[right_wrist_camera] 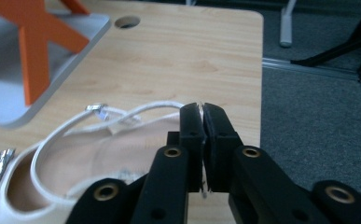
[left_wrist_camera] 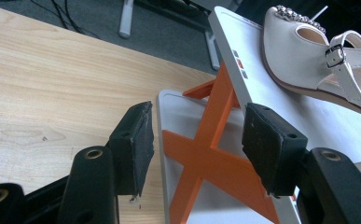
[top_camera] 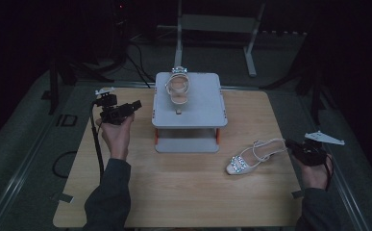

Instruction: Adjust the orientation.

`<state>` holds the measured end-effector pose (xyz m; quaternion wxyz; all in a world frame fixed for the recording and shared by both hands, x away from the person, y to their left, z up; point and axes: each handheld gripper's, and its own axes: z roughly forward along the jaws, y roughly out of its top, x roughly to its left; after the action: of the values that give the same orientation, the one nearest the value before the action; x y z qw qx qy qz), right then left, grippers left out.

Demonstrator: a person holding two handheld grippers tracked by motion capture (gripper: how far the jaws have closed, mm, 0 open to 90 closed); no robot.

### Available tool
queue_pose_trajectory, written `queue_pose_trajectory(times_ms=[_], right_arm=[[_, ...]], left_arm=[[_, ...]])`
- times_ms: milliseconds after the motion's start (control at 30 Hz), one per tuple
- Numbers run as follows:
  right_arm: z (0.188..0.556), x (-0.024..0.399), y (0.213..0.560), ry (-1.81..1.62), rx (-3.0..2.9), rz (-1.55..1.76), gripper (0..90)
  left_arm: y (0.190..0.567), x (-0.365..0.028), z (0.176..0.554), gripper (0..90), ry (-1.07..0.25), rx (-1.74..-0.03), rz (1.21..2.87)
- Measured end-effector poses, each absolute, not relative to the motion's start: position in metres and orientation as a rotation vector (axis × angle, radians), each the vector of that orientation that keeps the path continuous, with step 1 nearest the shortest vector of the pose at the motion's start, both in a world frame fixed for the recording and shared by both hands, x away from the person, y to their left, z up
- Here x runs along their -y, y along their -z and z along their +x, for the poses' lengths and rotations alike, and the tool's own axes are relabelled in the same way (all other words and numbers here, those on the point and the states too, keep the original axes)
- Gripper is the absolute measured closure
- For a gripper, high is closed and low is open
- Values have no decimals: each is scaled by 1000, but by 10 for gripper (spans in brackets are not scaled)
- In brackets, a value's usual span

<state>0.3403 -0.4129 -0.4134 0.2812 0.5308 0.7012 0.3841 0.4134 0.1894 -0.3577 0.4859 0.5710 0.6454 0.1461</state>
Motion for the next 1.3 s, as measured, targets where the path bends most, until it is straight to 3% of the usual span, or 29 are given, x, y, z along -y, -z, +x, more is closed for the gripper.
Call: queue_pose_trajectory(times_ms=[167, 467, 1300], right_arm=[[341, 406, 403, -1078, -1890, 1306, 638], [362, 367, 407, -982, -2117, 1116, 477], [387, 352, 436, -748, -2361, 973, 395]], left_arm=[[359, -187, 414, 437, -350, -1570, 1394], [359, -188, 414, 437, -349, -1570, 1391], [361, -191, 414, 436, -334, -1572, 1385]])
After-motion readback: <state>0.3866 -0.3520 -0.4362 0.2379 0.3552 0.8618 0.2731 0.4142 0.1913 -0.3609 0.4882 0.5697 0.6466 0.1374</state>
